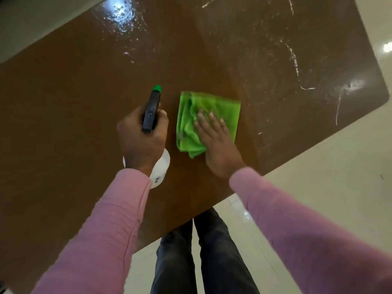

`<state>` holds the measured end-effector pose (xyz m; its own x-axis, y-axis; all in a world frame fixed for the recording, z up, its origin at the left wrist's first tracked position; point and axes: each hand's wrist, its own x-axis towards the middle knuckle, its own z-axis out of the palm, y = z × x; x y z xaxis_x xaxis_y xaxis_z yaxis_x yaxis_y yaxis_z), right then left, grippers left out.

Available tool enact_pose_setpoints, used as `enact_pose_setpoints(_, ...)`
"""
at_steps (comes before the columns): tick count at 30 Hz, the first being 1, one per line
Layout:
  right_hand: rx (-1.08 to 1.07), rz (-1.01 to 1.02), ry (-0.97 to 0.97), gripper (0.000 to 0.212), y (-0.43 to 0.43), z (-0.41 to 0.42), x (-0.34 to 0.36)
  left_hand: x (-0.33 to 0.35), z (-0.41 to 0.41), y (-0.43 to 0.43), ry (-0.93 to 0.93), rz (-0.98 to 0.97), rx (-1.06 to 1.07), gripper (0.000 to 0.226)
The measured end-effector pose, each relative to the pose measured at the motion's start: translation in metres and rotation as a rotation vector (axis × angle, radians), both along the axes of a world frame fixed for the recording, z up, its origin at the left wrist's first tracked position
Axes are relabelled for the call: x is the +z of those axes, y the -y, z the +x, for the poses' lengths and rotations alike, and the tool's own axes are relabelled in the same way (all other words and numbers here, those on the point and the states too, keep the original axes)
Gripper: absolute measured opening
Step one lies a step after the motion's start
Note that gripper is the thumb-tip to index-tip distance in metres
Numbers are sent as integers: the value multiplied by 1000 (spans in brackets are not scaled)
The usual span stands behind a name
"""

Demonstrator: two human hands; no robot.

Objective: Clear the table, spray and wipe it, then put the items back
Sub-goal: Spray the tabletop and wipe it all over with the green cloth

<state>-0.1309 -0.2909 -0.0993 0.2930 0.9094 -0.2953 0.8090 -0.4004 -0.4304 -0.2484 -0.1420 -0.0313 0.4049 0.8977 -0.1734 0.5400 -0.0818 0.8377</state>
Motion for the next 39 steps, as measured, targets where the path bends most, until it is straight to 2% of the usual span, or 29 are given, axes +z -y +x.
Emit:
enact_pose_setpoints(4,69,-84,-68,86,105,-74,4,1,-4,0,-8,-21,-18,20)
enact_pose_setpoints(7,36,-107,-15,73,129,-41,1,9,-3,-1,2,-59,-47,12)
enact_pose_setpoints(11,-486,-138,22,76,119,42,1,8,-2,0,-13,-72,-149,10)
enact_pose_setpoints(14,-730,-101,0,85,95,16,4,6,-1,3,-11,-63,-222,13)
enact_pose_setpoints(16,-690,-73,-43,86,90,-44,5,4,-1,6,-18,-42,-276,15)
enact_pose_setpoints(19,-479,-104,-118,81,100,-115,8,0,4,10,-64,-89,-402,17)
enact_pose_setpoints(22,-418,-166,-157,78,106,-119,5,-2,21,21,-136,-136,-633,13)
enact_pose_setpoints(26,-409,-199,-206,77,106,-115,8,2,59,55,-228,-55,-867,23)
enact_pose_setpoints(31,-452,-146,-168,75,107,-119,4,2,91,76,-280,22,-808,27)
enact_pose_setpoints(35,-447,-86,-141,82,108,-115,1,4,99,78,-285,-2,-891,21)
enact_pose_setpoints(39,-602,-20,-106,84,117,-50,-1,2,95,76,-254,-37,-890,17)
